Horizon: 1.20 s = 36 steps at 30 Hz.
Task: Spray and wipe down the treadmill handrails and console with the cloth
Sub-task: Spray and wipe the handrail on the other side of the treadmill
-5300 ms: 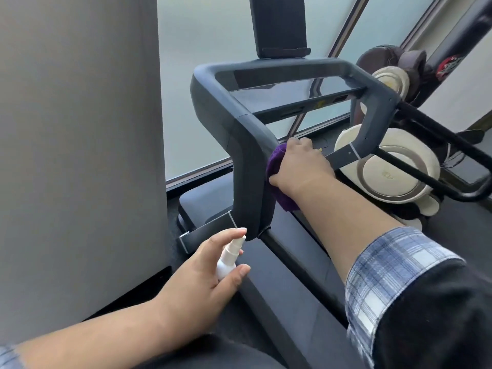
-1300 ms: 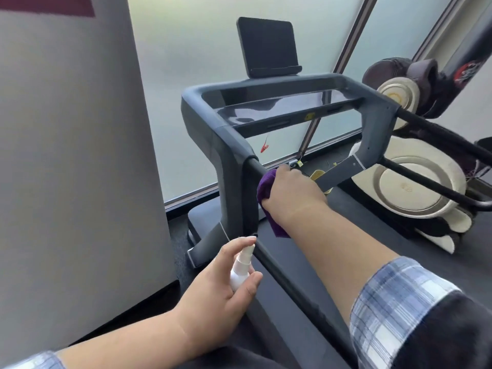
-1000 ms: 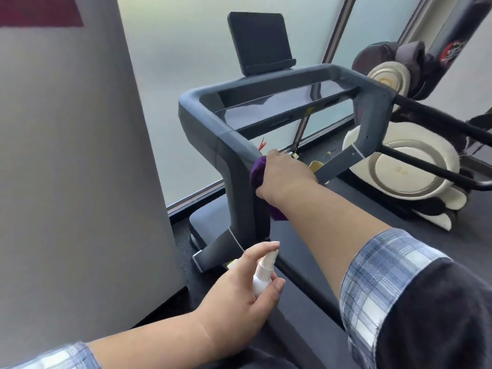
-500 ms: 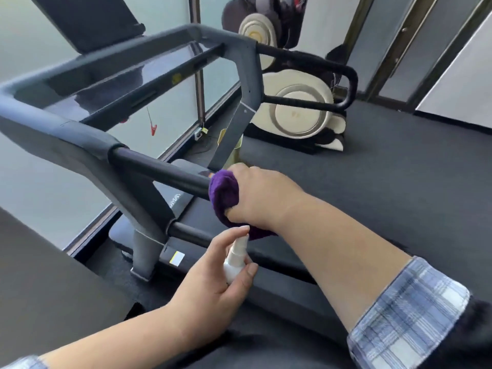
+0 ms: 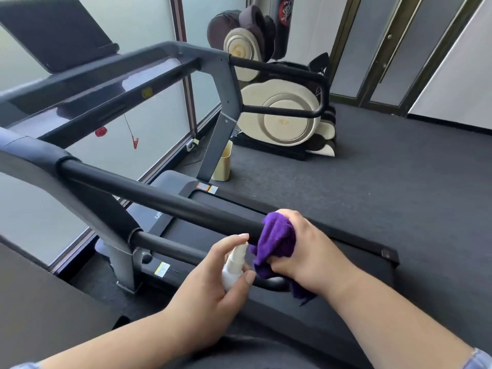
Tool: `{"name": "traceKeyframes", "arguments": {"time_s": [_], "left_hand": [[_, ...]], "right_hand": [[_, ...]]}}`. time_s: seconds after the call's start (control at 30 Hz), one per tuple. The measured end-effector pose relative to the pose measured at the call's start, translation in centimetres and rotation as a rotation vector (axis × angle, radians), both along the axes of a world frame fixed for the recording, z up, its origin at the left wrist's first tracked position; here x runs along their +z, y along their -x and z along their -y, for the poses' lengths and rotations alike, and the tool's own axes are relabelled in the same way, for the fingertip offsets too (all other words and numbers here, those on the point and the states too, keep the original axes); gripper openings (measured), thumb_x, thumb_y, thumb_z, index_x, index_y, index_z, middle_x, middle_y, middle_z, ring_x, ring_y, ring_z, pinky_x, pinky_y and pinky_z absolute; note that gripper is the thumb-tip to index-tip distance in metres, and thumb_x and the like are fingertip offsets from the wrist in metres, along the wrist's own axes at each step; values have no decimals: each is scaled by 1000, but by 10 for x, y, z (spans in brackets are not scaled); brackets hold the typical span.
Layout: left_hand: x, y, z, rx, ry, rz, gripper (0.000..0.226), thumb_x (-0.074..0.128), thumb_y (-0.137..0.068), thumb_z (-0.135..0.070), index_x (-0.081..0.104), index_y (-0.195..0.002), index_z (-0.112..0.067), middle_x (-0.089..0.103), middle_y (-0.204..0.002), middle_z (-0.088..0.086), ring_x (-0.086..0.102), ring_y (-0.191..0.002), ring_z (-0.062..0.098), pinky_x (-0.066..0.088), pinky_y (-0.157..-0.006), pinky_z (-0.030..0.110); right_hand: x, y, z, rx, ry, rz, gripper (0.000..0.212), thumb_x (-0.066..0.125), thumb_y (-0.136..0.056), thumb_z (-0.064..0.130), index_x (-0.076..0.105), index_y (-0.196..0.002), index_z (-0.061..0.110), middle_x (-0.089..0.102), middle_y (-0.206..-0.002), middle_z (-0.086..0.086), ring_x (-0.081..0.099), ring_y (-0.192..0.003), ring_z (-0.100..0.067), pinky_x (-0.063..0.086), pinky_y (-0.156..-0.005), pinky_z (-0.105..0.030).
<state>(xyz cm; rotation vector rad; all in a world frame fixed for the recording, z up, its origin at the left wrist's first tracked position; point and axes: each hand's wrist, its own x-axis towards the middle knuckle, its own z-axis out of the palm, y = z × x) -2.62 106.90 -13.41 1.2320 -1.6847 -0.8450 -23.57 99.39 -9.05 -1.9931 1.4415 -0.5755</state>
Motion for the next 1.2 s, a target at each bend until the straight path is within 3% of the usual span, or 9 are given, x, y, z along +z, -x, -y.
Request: {"name": "traceKeyframes", "arguments": {"time_s": [0.17,0.37,0.57,0.73,0.8,0.83,0.93,1.03,1.2], "left_hand": [[4,18,-4,62,5,41,52,57,-91,-48,35,-138,-49,64,-92,-11,62,-73,15,48,-68,31],[2,27,-20,165,-27,103,50,54,-89,-51,35,-135,-53,64,-91,-12,60,-68,11,48,-66,30],[11,16,-29,397,-18,202,48,48,-81,-64,35,-127,-65,60,-87,-32,54,-56,0,39,-54,15],[34,-28,-20,549,29,314,47,48,-82,-65,31,-126,-71,61,-99,-32,59,-78,-7,42,-63,20],[44,-48,-14,581,31,353,48,50,-84,-63,29,-125,-72,63,-97,-26,61,-78,-4,44,-64,22],[49,-58,-11,605,30,363,48,51,-84,-62,27,-124,-73,63,-97,-24,62,-78,-3,45,-64,24],[65,-89,0,673,46,378,51,55,-83,-58,27,-123,-72,62,-100,-19,62,-79,0,45,-64,26],[75,-118,11,689,35,416,54,59,-86,-52,27,-126,-68,59,-91,-20,60,-64,1,41,-49,15],[81,-158,27,686,0,476,57,60,-88,-48,25,-131,-61,51,-84,-23,52,-70,-4,39,-55,19]], "right_hand": [[-39,13,-7,43,-7,326,47,84,-60,33,65,-103,29,71,-89,5,67,-54,-9,46,-44,-19],[-81,21,-5,14,0,423,57,94,-64,48,63,-105,24,68,-84,9,69,-60,-13,50,-56,-24],[-97,39,-14,110,-150,597,37,88,-80,28,61,-92,5,61,-61,-14,60,-42,-38,51,-37,-44],[-44,31,-23,69,-20,671,36,72,-89,25,49,-78,0,50,-55,-15,56,-41,-23,47,-32,-38],[-19,18,-20,84,153,591,26,62,-88,26,56,-80,2,56,-66,-16,65,-57,-27,53,-43,-37],[-10,10,-19,59,272,468,25,57,-88,29,63,-90,5,57,-81,-11,63,-77,-26,56,-62,-37],[12,-28,-20,4,561,144,51,56,-84,40,51,-129,16,47,-124,-3,43,-116,-23,36,-103,-41],[28,-69,-19,0,590,-28,63,64,-77,34,45,-136,25,48,-130,-6,44,-115,-32,40,-97,-54],[31,-122,-7,78,714,-252,70,81,-67,27,51,-131,24,55,-122,-11,47,-108,-36,46,-90,-54]]}}
